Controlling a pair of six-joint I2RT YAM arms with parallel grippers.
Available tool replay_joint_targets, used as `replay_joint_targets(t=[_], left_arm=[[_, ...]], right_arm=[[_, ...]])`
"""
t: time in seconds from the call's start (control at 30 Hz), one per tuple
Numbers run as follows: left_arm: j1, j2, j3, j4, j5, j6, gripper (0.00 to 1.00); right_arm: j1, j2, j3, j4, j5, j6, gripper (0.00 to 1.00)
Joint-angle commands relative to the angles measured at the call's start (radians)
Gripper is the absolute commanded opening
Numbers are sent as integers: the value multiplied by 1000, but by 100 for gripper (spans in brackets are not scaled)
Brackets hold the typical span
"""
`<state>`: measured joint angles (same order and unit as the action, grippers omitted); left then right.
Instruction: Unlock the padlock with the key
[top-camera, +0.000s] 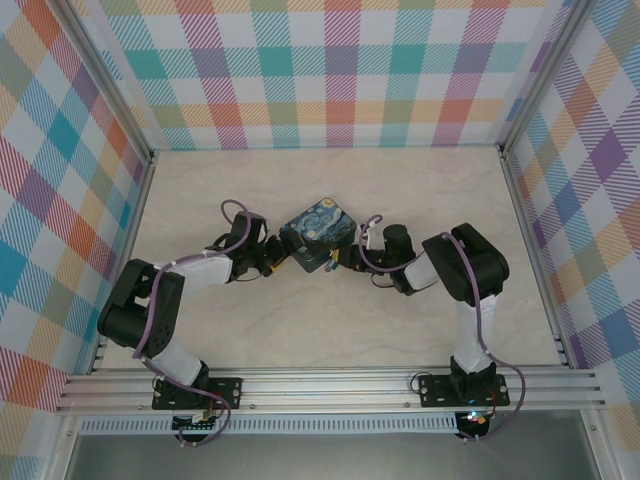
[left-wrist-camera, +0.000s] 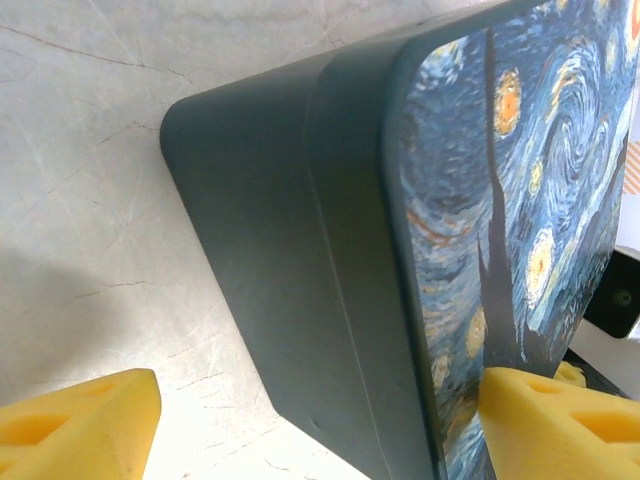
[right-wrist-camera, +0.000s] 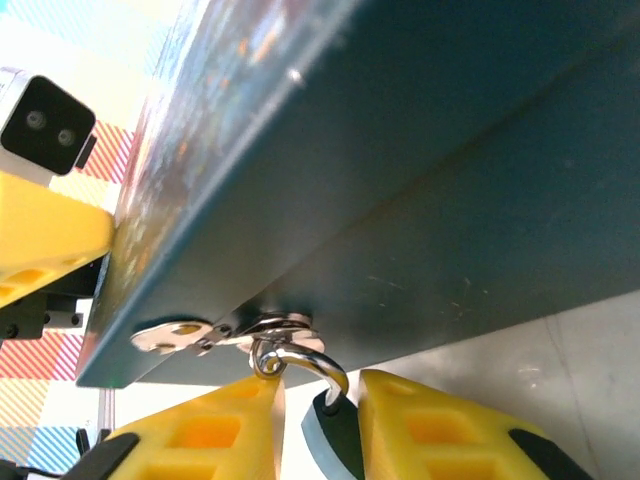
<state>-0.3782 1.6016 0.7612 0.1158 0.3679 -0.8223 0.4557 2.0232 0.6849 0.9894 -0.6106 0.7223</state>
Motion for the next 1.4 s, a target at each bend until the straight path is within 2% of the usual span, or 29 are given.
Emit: replay_joint_targets(t=[0.0, 0.23, 0.43, 0.97, 1.37], left_arm=[[-14, -9, -35, -64, -35, 0, 81], [-14, -24, -47, -64, -46, -4, 81], [-14, -28, -47, -70, -62, -6, 81], [-14, -31, -62, -82, -86, -4, 81], [-11, -44, -82, -84, -125, -3, 84]], right_arm=[[15, 38, 24, 6, 32, 14, 24], [15, 46, 13, 44, 72, 34, 11], [14, 10, -14, 19, 111, 20, 6], [-7, -55, -31, 39, 141, 84, 3], [-18, -156, -30, -63, 181, 32, 3]])
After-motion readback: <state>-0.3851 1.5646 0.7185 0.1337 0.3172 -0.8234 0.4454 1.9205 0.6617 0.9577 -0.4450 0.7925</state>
